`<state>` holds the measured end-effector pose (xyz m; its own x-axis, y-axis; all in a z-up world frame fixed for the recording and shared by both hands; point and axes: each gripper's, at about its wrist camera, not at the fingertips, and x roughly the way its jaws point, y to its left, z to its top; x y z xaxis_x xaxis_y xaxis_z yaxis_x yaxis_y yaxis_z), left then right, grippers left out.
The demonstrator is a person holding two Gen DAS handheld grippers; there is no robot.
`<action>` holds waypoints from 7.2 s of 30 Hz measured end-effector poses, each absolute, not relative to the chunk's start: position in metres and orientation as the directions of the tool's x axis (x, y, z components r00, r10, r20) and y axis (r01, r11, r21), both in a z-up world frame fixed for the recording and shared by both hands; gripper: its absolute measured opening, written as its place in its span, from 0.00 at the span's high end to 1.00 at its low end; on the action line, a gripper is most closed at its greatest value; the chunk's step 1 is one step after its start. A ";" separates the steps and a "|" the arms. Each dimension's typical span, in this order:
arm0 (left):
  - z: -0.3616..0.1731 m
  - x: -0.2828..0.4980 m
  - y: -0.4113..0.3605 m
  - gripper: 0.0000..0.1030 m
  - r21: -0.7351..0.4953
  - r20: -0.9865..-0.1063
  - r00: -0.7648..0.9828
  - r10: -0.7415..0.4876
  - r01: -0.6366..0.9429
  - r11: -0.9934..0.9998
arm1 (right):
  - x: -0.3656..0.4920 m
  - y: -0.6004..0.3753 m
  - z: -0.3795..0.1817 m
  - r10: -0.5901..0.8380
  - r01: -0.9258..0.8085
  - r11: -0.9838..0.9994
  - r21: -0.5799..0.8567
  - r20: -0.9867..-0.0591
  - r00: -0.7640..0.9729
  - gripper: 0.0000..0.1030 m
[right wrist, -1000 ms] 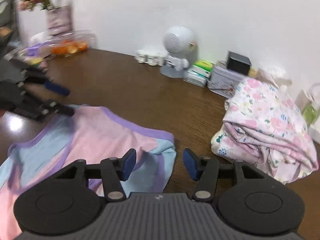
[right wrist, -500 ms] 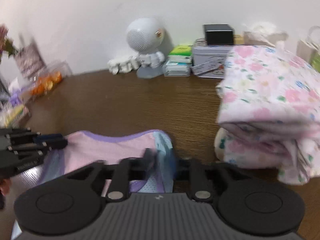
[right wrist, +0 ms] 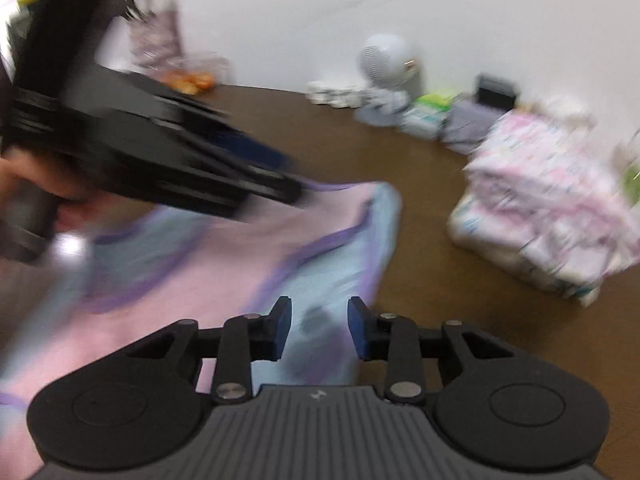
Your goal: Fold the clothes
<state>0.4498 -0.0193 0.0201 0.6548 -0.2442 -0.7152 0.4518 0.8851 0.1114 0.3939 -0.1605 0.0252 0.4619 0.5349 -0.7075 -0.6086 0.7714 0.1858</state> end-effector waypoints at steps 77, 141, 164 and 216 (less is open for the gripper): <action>0.032 0.316 -0.002 0.74 -0.063 -0.646 0.589 -0.486 0.593 0.803 | 0.333 -0.220 0.033 0.515 -0.567 0.807 0.167 -0.670 0.535 0.82; -0.015 0.317 -0.014 0.79 -0.047 -0.651 0.569 -0.502 0.630 0.775 | 0.454 -0.091 0.008 0.150 -0.553 0.774 -0.307 -0.761 0.631 0.81; -0.015 0.309 -0.014 0.75 -0.032 -0.646 0.573 -0.504 0.640 0.768 | 0.480 -0.162 0.037 0.360 -0.449 0.892 0.049 -0.676 0.643 0.84; -0.017 0.308 -0.016 0.66 -0.019 -0.639 0.571 -0.516 0.659 0.752 | 0.432 -0.149 0.014 0.331 -0.566 0.821 -0.079 -0.743 0.582 0.78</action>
